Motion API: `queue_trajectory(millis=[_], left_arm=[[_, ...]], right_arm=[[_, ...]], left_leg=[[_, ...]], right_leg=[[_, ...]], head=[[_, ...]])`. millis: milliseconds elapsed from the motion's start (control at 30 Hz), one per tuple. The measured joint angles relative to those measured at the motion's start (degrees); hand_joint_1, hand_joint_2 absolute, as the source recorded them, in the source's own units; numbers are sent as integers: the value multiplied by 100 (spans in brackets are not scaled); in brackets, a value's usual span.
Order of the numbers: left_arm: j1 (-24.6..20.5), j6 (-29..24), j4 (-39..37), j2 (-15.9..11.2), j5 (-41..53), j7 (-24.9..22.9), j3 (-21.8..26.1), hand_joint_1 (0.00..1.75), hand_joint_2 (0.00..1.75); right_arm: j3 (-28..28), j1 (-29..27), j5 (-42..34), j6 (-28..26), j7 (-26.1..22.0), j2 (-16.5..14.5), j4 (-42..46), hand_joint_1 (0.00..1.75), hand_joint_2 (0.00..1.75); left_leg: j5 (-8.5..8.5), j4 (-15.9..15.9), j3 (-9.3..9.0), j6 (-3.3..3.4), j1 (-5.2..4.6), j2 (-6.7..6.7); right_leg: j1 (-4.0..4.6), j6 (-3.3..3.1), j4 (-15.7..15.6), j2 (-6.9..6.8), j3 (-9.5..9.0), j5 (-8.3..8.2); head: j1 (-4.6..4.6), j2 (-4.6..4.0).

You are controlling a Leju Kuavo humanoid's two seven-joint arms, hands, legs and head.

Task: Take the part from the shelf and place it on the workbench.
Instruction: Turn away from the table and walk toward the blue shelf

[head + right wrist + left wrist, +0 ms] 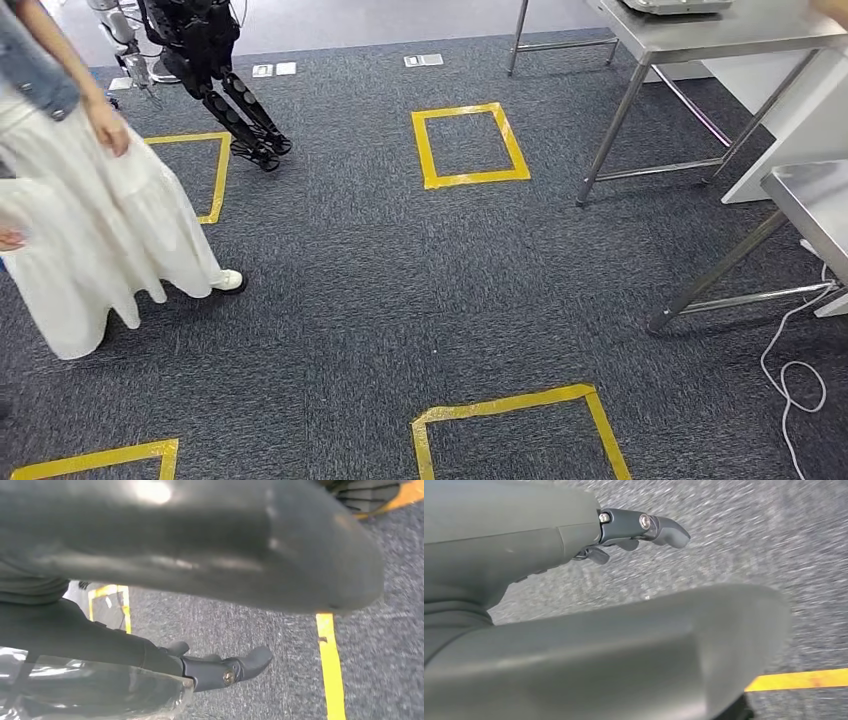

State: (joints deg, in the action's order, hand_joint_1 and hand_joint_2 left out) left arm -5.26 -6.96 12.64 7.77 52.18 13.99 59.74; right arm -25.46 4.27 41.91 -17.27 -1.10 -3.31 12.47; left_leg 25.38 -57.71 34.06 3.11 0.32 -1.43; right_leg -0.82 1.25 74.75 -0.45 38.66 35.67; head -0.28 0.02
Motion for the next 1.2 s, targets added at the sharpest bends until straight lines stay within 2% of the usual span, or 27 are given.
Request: queue_trajectory(millis=[33,100,133,167,200,267,333,367,433,467,500,533,567,633,700,767,800,867,900,933,967,1000,1033,1067,1133,1167,1200], left_arm=[[12,-3,-2,-1,12,-57,0,0,0],[24,-10,-4,-4,24,-123,0,0,0],[24,-11,-5,-9,26,-135,0,0,0],[24,-14,-5,-15,21,-134,1,0,0],[26,-17,-5,-23,13,-130,1,0,0],[36,-22,-5,-39,-5,-110,2,0,0],[42,-33,-5,-50,-10,-90,2,0,0],[41,-49,-5,-51,-8,-88,2,0,0],[37,-99,-5,-47,18,-114,1,0,0],[38,-127,-7,-44,41,-135,1,0,0],[41,-156,-8,-42,73,-158,-1,0,0],[43,-182,-8,-40,109,-176,-3,0,0],[42,-197,-8,-39,142,-184,-10,0,0],[13,-207,-7,-38,201,-187,-39,0,0],[-42,-189,-7,-31,244,-188,-62,0,0],[-82,-165,-7,-22,282,-222,-75,0,0],[-93,-157,-7,-13,300,-252,-86,0,0],[-138,-154,-7,0,328,-320,-112,0,0],[-168,-150,-7,8,339,-342,-126,0,0],[-200,-138,-7,8,346,-363,-138,0,0],[-223,-119,-7,9,350,-378,-151,0,0],[-235,-97,-7,10,355,-398,-164,0,0],[-240,-76,-7,13,360,-420,-178,0,0],[-243,-59,-7,18,365,-437,-191,0,0],[-259,-43,-7,33,392,-466,-214,0,0],[-273,-40,-7,39,408,-479,-224,0,0],[-284,-40,-7,43,421,-493,-232,0,0]], right_arm=[[-1,-7,53,0,8,-19,-9,0,0],[1,-6,150,7,37,-46,-20,0,0],[3,-3,196,14,59,-59,-27,0,0],[7,3,241,21,82,-70,-33,0,0],[15,12,284,31,106,-82,-38,0,0],[45,38,364,79,154,-101,-41,0,0],[90,63,431,140,184,-112,-42,0,0],[113,72,463,162,193,-115,-41,0,0],[161,78,538,195,210,-118,-43,0,0],[186,80,589,212,219,-117,-43,0,0],[218,87,652,228,231,-115,-43,0,0],[256,99,718,246,246,-114,-43,0,0],[298,119,780,271,268,-113,-43,0,0],[379,156,875,315,323,-113,-43,0,0],[440,176,938,337,386,-110,-43,0,0],[486,192,979,350,444,-110,-43,0,0],[507,201,996,362,463,-109,-42,0,0],[541,202,1017,395,481,-110,-43,0,0],[552,199,1023,410,493,-110,-47,0,0],[559,193,1027,421,507,-112,-52,0,0],[566,188,1033,429,523,-113,-56,0,0],[572,182,1043,431,540,-113,-59,0,0],[578,178,1054,431,553,-112,-61,0,0],[582,179,1067,431,562,-111,-61,0,0],[586,186,1093,434,581,-112,-66,0,0],[587,192,1107,437,593,-113,-72,0,0],[590,201,1119,439,609,-115,-79,0,0]], left_leg=[[-6,-3,-1,-12,5,-48],[-17,-11,0,-56,13,-150],[-17,-21,5,-91,7,-200],[-19,-26,12,-131,-1,-240],[-23,-25,20,-172,-3,-275],[-38,-21,43,-244,26,-327],[84,-197,140,-294,58,-217],[248,-459,261,-312,69,-116],[638,-1211,610,-344,76,49],[753,-1538,762,-355,81,80],[762,-1679,825,-358,84,101],[675,-1614,784,-353,85,124],[504,-1316,621,-335,83,173],[201,-534,193,-274,47,402],[109,-141,-4,-218,-10,528],[92,-86,-7,-169,-41,408],[69,-47,-28,-138,-36,348],[12,30,-66,-63,-4,229],[-3,40,-61,-41,5,170],[-12,40,-47,-25,8,97],[-16,39,-38,-21,8,20],[-18,36,-36,-21,7,-58],[-18,33,-40,-23,9,-130],[-17,29,-49,-29,12,-205],[-10,8,-52,-69,9,-344],[-7,-7,-41,-102,2,-408],[-8,-17,-26,-137,-5,-458]], right_leg=[[-24,62,-160,7,-89,-93],[-90,187,-957,116,-491,-402],[-108,209,-1331,183,-664,-533],[-114,202,-1564,236,-766,-605],[-101,169,-1658,260,-806,-631],[-87,75,-1677,181,-836,-664],[-101,-19,-1700,93,-861,-703],[-105,-62,-1711,39,-860,-714],[-58,-115,-1711,-77,-857,-710],[-38,-124,-1711,-142,-856,-703],[-22,-133,-1710,-202,-858,-696],[-11,-140,-1709,-259,-864,-690],[-4,-143,-1709,-310,-873,-682],[28,-125,-1704,-396,-893,-658],[64,-79,-1705,-489,-904,-632],[83,-27,-1723,-593,-930,-615],[79,-1,-1696,-559,-931,-586],[70,8,-1370,-309,-804,-398],[46,-11,-1029,-147,-639,-239],[37,-30,-631,-52,-442,-75],[28,-28,-280,-9,-258,42],[21,-2,-84,9,-146,75],[13,45,-98,19,-135,14],[-6,111,-364,45,-242,-147],[-67,224,-1164,230,-575,-510],[-88,234,-1474,318,-699,-635],[-91,212,-1624,380,-763,-685]], head=[[-2,0],[4,1],[3,0],[-1,1],[-4,0],[-14,0],[-25,0],[-36,0],[-57,0],[-57,0],[-58,0],[-58,0],[-60,0],[-60,0],[-53,0],[-50,0],[-50,0],[-33,0],[-22,0],[-14,1],[-9,1],[-10,1],[-9,1],[-10,1],[-5,1],[-7,0],[-10,0]])
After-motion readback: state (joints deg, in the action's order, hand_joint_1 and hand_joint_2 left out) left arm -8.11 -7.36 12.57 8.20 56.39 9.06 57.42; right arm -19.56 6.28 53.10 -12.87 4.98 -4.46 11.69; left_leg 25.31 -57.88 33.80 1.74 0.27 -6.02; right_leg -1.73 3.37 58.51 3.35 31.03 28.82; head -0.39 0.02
